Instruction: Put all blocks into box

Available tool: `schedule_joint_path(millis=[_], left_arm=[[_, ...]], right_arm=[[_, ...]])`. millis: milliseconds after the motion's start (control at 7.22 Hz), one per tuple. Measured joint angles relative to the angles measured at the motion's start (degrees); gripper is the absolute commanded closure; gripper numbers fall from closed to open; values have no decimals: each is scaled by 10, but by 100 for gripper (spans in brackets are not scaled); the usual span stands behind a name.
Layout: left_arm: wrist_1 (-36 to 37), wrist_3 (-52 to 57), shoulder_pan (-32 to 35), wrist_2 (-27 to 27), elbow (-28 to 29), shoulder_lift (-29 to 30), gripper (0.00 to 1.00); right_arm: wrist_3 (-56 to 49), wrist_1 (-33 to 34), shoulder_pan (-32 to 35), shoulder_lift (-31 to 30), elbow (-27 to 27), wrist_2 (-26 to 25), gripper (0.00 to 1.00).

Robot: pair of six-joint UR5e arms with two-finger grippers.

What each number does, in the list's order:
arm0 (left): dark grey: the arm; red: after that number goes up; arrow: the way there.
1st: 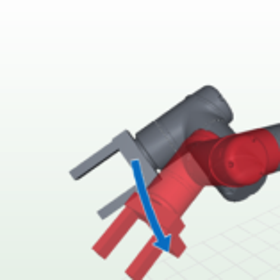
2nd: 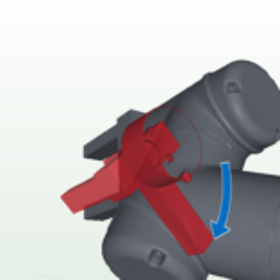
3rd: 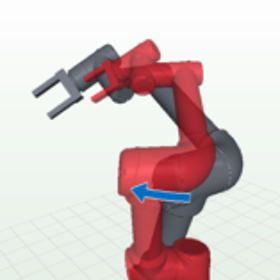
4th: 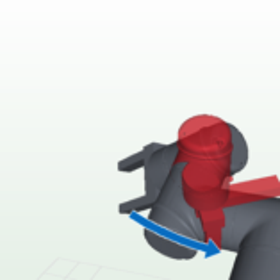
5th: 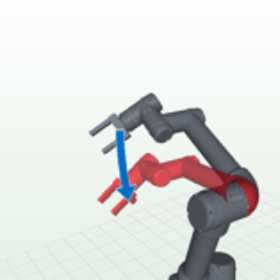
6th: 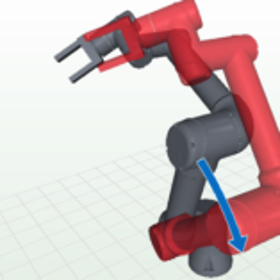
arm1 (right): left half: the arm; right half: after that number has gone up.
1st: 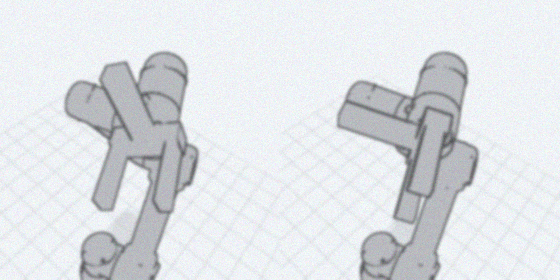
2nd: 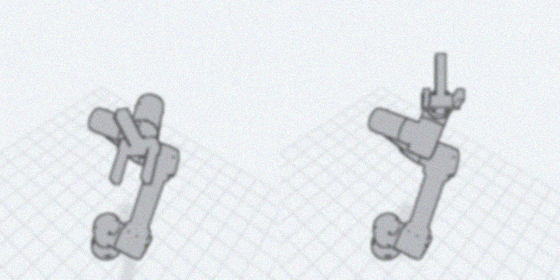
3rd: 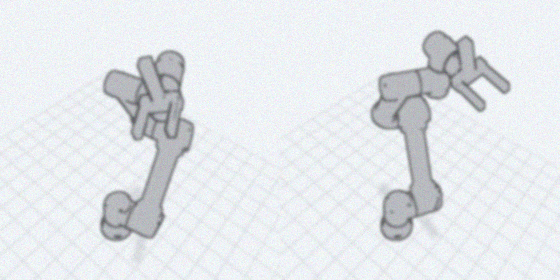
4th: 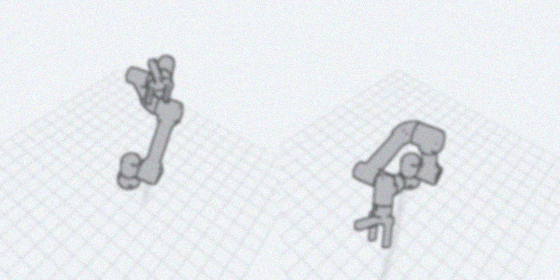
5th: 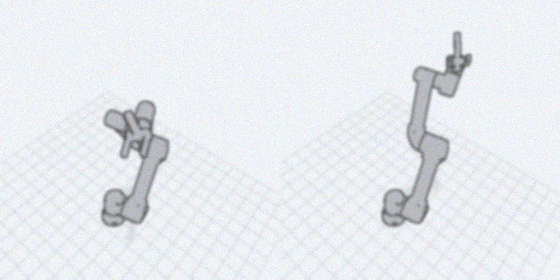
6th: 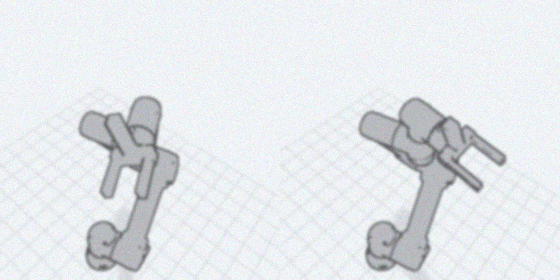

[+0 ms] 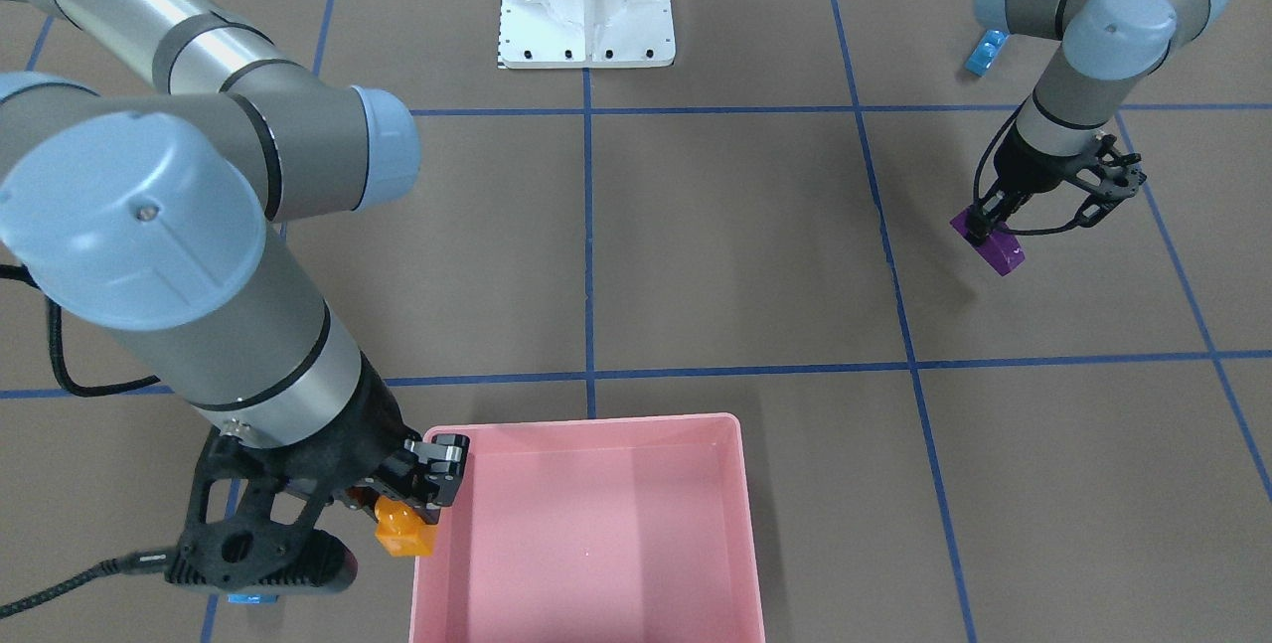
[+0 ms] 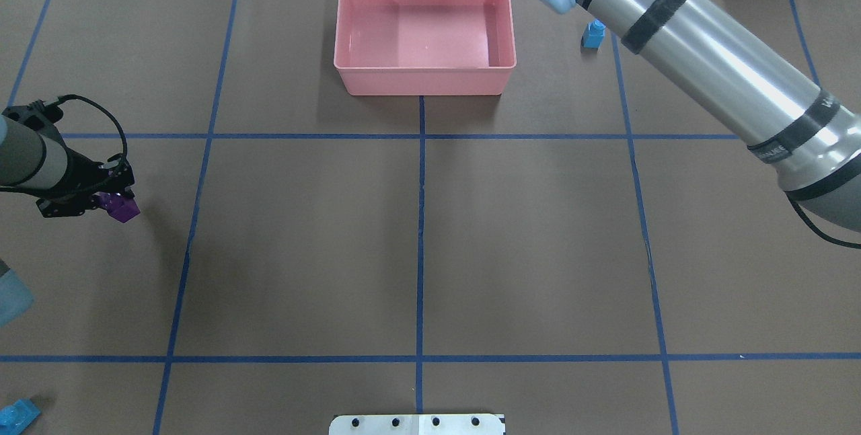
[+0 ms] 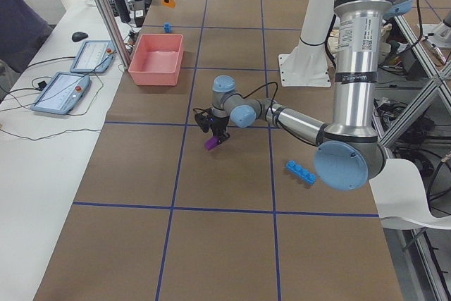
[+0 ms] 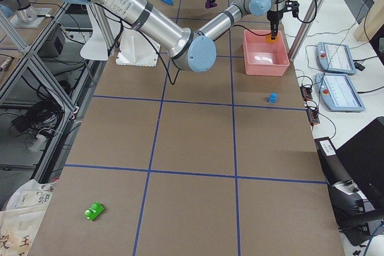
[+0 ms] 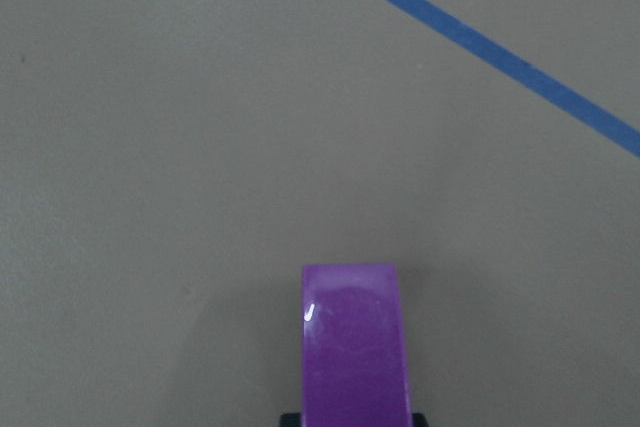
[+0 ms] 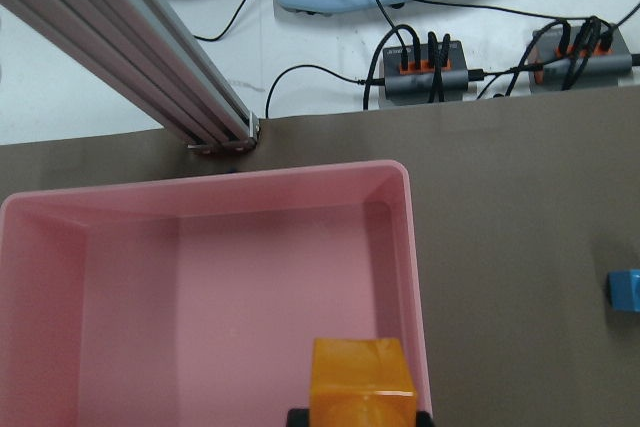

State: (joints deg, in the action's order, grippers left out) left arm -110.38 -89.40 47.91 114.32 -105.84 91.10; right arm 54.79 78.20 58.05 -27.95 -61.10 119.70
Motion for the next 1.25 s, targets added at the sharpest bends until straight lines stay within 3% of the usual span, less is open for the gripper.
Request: schedule_joint_path(millis=[415, 554, 692, 969, 1246], left_arm=[[36, 26, 66, 49, -2, 56, 100], [86, 41, 90, 61, -3, 100, 100], [147, 64, 116, 78, -4, 150, 100], [226, 98, 155, 108, -2, 229, 100], [243, 88, 162, 126, 35, 314, 100]], right_arm=[[4, -137, -51, 25, 132, -58, 100], [5, -159, -67, 26, 156, -69, 38], [5, -170, -77, 26, 169, -76, 1], [6, -178, -81, 31, 178, -78, 0], [1, -136, -49, 40, 161, -33, 0]])
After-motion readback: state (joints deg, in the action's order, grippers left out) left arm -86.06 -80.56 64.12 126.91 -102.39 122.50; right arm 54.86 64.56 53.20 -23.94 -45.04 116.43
